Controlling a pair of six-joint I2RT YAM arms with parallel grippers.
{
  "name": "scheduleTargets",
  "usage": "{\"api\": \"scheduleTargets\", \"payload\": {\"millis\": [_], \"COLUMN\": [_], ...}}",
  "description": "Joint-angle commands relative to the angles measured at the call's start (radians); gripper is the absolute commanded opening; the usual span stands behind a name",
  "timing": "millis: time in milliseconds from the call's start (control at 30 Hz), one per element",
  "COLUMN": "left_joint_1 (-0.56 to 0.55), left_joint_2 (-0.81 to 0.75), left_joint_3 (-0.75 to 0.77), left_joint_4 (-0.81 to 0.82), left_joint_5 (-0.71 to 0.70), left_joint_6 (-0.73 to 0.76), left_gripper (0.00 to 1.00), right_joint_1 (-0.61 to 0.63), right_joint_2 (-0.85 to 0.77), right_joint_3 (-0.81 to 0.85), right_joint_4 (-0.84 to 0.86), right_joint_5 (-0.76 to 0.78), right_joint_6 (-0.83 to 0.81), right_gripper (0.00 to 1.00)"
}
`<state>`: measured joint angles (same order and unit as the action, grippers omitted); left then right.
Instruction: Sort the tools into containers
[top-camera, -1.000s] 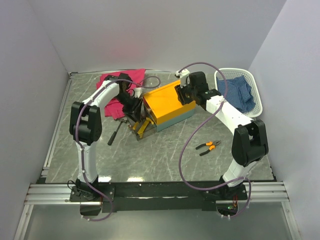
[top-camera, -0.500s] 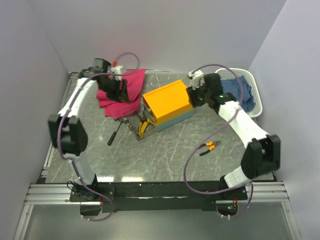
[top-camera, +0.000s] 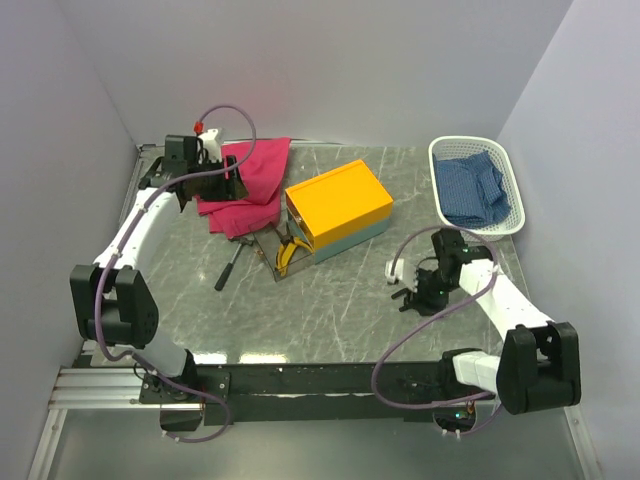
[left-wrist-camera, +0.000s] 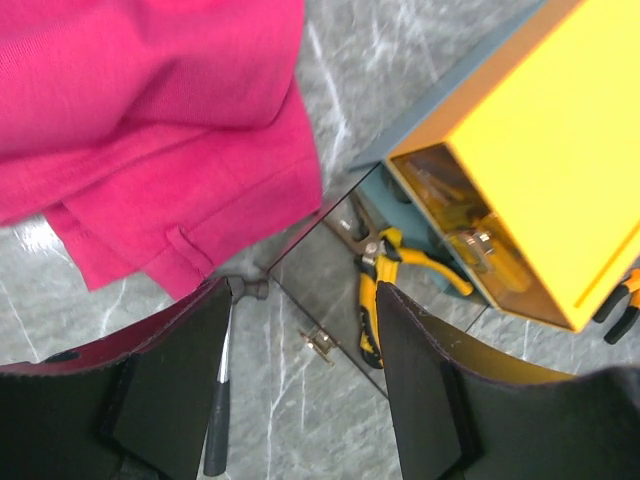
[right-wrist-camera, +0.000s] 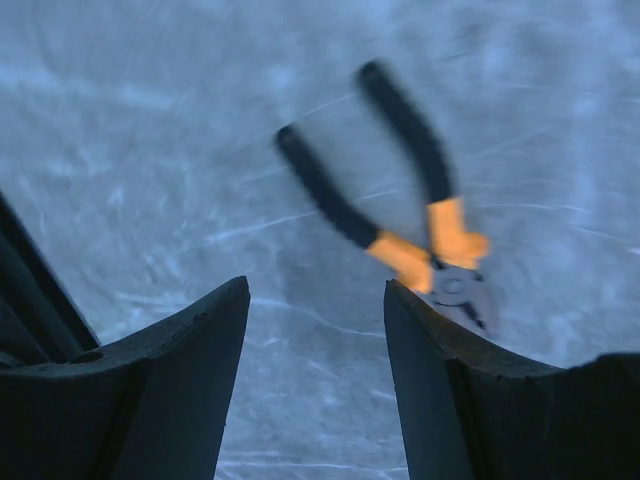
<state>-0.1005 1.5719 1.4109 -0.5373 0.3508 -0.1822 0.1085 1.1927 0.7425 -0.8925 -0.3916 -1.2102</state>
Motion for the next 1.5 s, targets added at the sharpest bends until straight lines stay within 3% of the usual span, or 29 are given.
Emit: {"api": "scheduleTargets", "payload": {"millis": [0,233,700,800,833,933,1033,1133,1267,1467], "left_joint_1": [-0.002,-0.002,0.008,0.012,0.012,0.012,0.012,0.012,0.012,0.012], "left_joint_2": [-0.013,-0.035,-0.05,-0.047,-0.046,-0.039,-0.033,-0.027,-0.012,-0.015], "left_joint_3": [-0.036,-0.067,-0.098,-0.096,-0.095,-0.092,-0.09,-0.089,-0.076,-0.078], "left_joint_4": [0.068,0.076,0.08,0.083,0.086,0.086,0.088,0.095,0.097,0.099], "left_joint_5": [0.019,0.017,-0.012,-0.015,-0.015,-0.016,-0.019,-0.021,-0.021,-0.027], "left_joint_6": [-0.017,0.004,0.024,0.021,0.021,0.021,0.021,0.017,0.013,0.015], "left_gripper": [0.65,0.65,0.66,0.66,0.66,0.66,0.66,0.66,0.66,0.66], "right_joint_1": [-0.001,-0.021,-0.015,-0.009,-0.004,0.034,0.11,0.177,0.282,0.324], "right_joint_2": [0.019,0.146,0.369,0.381,0.381,0.343,0.282,0.225,0.237,0.298], "right_joint_3": [-0.022,0.066,0.112,0.097,0.09,0.092,0.136,0.242,0.444,0.517], "right_joint_4": [0.003,0.02,0.076,0.098,0.102,0.09,0.018,-0.051,-0.114,-0.181], "right_joint_5": [0.062,0.088,0.135,0.132,0.131,0.082,0.033,-0.084,-0.222,-0.184], "right_joint_6": [-0.287,-0.374,-0.502,-0.503,-0.508,-0.496,-0.477,-0.416,-0.296,-0.272], "right_gripper": [0.64,0.73,0.72,0.62,0.48,0.2,0.07,0.0,0.0,0.01]}}
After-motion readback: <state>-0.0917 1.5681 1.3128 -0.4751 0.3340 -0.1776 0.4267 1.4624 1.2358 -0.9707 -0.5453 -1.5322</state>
